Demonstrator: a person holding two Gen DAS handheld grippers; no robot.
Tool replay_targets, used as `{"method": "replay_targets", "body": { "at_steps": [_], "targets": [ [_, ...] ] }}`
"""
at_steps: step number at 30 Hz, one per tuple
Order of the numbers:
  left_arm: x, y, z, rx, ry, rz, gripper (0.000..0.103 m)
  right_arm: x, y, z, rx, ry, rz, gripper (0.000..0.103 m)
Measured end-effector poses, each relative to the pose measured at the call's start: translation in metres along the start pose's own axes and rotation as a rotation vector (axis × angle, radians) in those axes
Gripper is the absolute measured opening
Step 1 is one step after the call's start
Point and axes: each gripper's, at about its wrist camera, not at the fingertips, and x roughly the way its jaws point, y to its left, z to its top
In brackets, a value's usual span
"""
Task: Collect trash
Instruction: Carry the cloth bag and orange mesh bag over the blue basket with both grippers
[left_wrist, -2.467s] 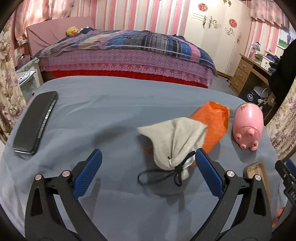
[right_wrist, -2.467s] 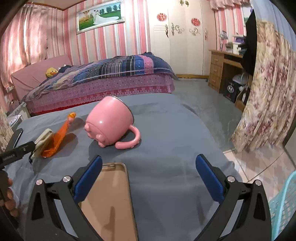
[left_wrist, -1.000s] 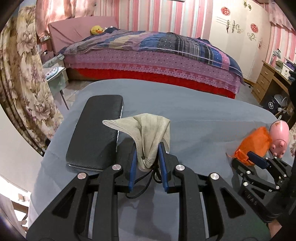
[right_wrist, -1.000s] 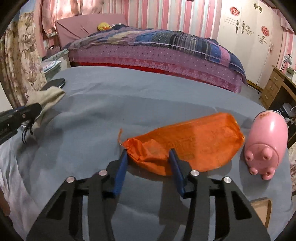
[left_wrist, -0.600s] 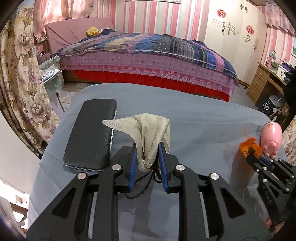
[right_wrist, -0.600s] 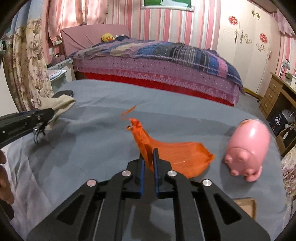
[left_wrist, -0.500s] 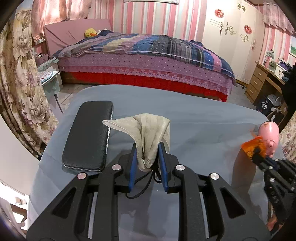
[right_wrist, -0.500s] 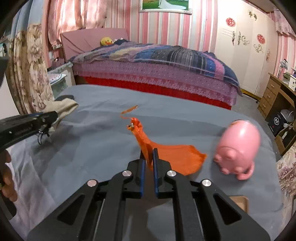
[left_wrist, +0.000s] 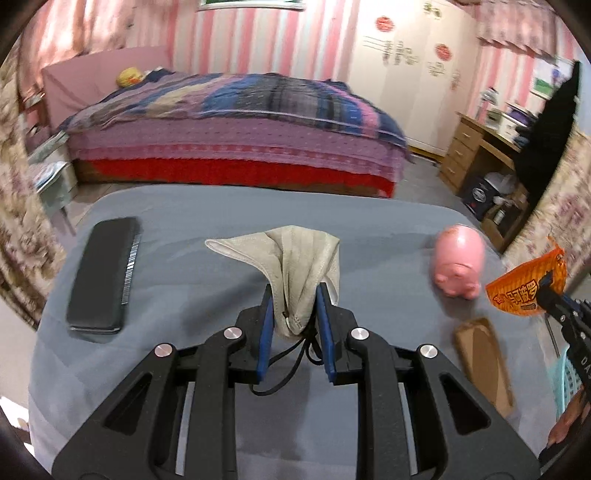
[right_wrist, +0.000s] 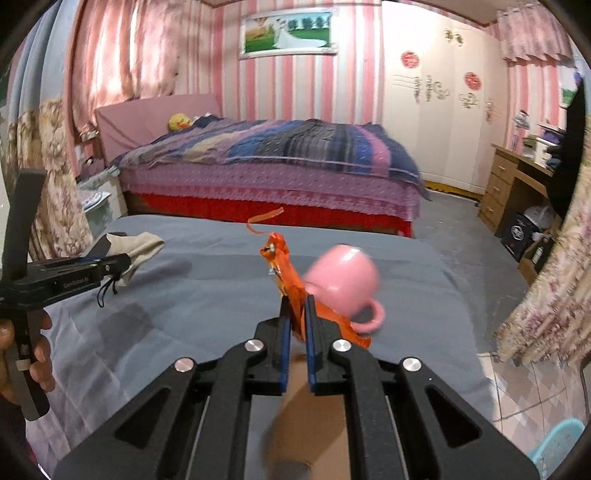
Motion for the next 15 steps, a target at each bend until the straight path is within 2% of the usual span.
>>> {"method": "replay_targets", "body": {
  "at_steps": [9, 15],
  "targets": [
    [-0.014, -0.11, -0.016, 0.172, -0.006, -0.165, 0.021, -0.049, -0.069, -0.029, 0.071, -0.01, -0.077, 0.007],
    [-0.028, -0.173, -0.03, 0.233, -0.016, -0.289, 0.021, -0.1, -0.123, -0.05, 0.124, -0.043, -0.162, 0.007]
  ]
}}
